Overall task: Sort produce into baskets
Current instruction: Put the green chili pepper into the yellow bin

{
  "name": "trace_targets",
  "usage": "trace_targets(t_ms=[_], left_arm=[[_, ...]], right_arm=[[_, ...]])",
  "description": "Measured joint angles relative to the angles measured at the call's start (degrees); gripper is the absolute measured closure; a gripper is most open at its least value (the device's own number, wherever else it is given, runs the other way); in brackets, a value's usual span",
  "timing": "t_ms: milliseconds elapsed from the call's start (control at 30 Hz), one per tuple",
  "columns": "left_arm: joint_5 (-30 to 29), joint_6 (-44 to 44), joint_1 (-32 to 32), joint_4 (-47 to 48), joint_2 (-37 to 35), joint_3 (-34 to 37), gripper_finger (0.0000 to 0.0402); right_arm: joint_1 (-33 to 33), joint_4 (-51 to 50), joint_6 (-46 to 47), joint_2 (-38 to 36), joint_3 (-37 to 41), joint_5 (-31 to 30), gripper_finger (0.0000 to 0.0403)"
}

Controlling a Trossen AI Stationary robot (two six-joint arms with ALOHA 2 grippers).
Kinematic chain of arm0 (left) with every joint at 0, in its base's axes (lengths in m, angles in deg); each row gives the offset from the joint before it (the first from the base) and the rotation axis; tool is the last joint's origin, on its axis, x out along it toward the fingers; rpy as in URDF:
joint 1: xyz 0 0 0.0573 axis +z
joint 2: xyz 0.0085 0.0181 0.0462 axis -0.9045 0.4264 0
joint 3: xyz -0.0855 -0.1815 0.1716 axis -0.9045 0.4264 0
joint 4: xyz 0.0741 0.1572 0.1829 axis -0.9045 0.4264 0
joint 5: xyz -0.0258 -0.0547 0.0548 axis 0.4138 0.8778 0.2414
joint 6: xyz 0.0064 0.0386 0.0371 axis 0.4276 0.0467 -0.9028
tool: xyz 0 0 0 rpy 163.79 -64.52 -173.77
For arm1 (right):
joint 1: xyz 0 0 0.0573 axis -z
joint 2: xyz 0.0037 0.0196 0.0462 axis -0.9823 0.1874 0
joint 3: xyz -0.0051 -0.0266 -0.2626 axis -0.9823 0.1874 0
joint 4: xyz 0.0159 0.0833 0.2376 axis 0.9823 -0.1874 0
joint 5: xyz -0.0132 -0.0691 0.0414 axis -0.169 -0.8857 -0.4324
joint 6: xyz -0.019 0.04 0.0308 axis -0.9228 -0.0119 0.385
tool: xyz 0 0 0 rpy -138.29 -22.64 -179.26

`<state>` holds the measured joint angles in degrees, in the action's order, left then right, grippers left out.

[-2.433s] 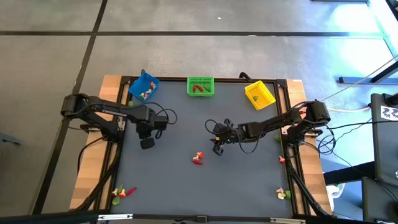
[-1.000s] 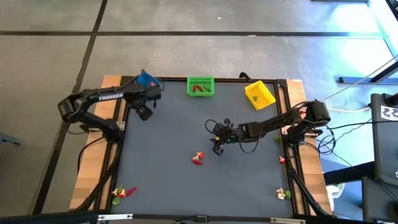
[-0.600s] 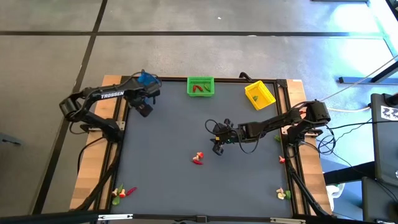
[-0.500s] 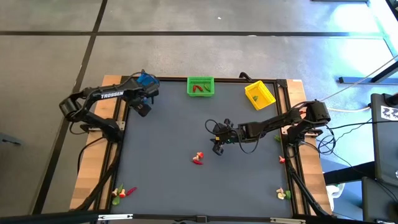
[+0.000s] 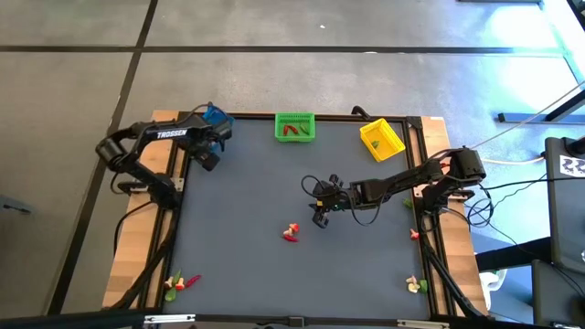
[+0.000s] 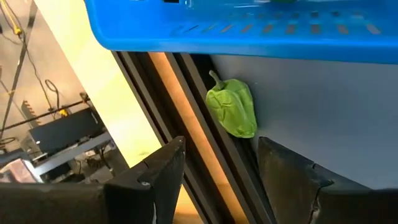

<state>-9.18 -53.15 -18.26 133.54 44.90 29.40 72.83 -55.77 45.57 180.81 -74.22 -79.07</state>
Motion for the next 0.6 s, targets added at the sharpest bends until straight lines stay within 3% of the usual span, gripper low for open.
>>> trace_targets(t_ms=[267, 433, 600], left_arm=[[0.4, 0.0, -0.2, 0.0, 0.4, -0.2, 0.0206], [6.1, 1.1, -0.4, -3.5, 0.4, -0.2, 0.0206], [1.6, 2.2, -0.2, -4.7, 0.4, -0.2, 0.0206]], right_arm=[[0.0, -0.1, -0.1, 0.0, 0.0, -0.1, 0.0228], [0.0, -0.1, -0.2, 0.0, 0.0, -0.1, 0.0228], [0.0, -0.1, -0.2, 0.0, 0.0, -0.1, 0.0228]])
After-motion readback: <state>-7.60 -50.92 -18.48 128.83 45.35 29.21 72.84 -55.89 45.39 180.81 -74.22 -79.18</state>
